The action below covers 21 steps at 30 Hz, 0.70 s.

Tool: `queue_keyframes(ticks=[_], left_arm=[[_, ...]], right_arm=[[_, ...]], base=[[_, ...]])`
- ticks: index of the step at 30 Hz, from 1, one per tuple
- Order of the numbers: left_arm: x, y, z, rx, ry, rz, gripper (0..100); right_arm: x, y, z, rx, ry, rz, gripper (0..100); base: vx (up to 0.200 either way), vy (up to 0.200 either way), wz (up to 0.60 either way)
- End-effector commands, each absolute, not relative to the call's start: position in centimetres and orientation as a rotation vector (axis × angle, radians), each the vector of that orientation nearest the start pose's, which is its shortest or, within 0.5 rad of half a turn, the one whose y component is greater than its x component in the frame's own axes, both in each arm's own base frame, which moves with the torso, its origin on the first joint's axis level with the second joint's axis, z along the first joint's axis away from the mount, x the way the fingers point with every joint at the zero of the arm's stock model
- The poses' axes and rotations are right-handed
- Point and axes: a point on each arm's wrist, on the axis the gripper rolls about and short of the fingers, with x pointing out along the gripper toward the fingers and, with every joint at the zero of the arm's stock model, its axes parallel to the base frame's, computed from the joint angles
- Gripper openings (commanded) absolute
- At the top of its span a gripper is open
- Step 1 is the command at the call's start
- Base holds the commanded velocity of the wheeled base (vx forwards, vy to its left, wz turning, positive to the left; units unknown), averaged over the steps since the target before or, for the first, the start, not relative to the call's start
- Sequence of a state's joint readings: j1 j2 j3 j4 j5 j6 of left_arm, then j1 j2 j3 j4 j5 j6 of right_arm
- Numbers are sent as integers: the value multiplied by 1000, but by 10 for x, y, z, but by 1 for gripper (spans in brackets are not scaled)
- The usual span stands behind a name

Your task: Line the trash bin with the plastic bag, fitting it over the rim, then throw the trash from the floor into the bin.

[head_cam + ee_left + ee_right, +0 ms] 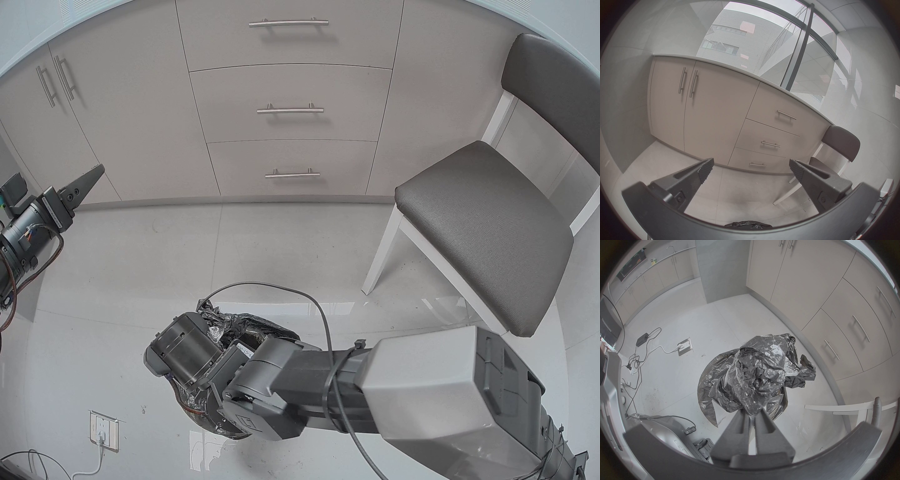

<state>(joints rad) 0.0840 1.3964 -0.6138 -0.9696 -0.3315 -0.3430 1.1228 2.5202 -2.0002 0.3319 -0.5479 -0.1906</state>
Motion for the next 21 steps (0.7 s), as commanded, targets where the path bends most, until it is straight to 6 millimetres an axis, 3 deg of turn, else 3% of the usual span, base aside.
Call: queue_keyframes(ticks=[1, 21], left_arm=[[224, 11, 245, -302, -139, -277, 100], [224, 10, 243, -302, -134, -283, 100]], right_arm=[[227, 444, 77, -823, 533, 598, 0], [229, 449, 72, -804, 508, 591, 0]], base=[[0, 0, 0], [0, 0, 0]])
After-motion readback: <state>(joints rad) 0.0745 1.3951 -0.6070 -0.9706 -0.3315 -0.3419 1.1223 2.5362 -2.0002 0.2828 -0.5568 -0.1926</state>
